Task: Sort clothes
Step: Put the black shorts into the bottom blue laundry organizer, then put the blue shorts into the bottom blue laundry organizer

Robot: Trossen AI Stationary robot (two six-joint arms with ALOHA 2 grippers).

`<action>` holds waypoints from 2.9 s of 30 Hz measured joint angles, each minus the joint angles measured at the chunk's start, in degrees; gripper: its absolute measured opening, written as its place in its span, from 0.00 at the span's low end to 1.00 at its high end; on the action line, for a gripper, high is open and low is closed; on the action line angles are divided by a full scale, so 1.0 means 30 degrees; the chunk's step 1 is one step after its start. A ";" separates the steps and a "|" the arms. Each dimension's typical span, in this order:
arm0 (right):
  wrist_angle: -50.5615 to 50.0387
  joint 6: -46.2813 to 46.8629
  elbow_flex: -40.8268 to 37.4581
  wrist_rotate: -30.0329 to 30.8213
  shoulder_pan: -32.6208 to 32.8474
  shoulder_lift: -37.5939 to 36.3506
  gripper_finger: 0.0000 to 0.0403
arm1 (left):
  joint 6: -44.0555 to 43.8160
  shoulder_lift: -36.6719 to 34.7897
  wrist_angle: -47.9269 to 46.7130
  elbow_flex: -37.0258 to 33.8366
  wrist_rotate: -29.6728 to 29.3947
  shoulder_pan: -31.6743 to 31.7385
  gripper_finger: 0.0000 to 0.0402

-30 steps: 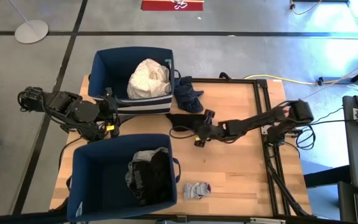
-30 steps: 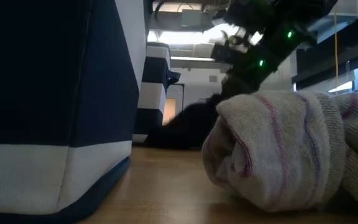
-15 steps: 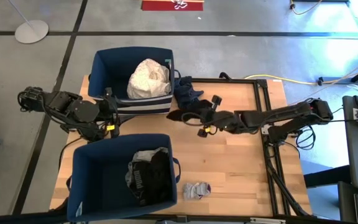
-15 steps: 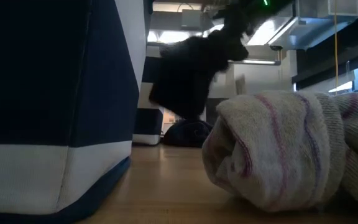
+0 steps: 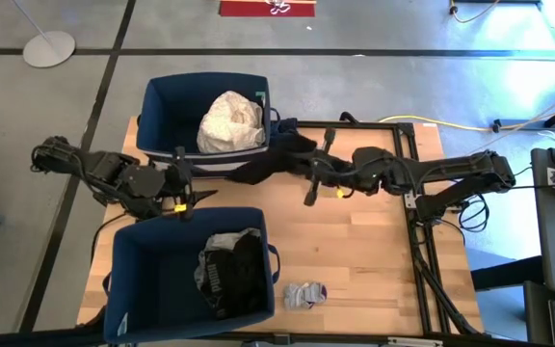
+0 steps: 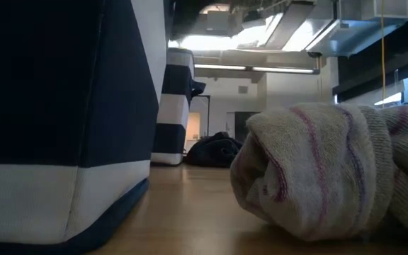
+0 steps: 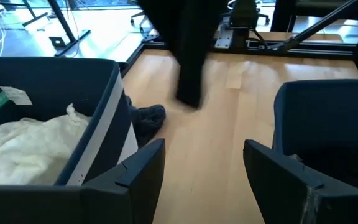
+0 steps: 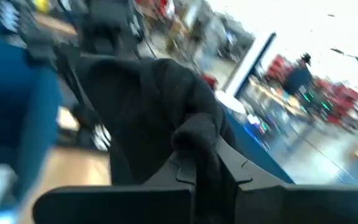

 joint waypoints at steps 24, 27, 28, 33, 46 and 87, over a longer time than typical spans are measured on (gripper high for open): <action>0.7339 0.0029 0.1281 -1.1654 0.0029 0.5124 0.05 | 0.1013 -0.1661 0.0837 -0.0234 -0.1293 0.0557 0.52; 0.6115 0.0036 0.2253 -1.2342 0.0070 0.6341 0.06 | 0.1036 -0.1661 0.0838 -0.0234 -0.1290 0.0676 0.52; 0.5880 0.0053 0.2600 -1.2566 0.0183 0.6790 0.06 | 0.1062 -0.1661 0.0839 -0.0234 -0.1290 0.0705 0.52; 0.4136 -0.0020 0.3757 -1.2786 0.0539 0.8261 0.06 | 0.1208 -0.1647 0.0837 -0.0234 -0.1290 0.0699 0.52; 0.2342 0.2541 0.4088 -1.2903 0.0517 0.9243 0.28 | 0.1314 -0.1639 0.0626 -0.0234 -0.1290 0.0699 0.52; -0.5958 0.8173 -0.7091 0.1838 -0.3496 0.1684 0.62 | 0.0475 -0.1617 0.0560 -0.0226 -0.1275 0.0699 0.52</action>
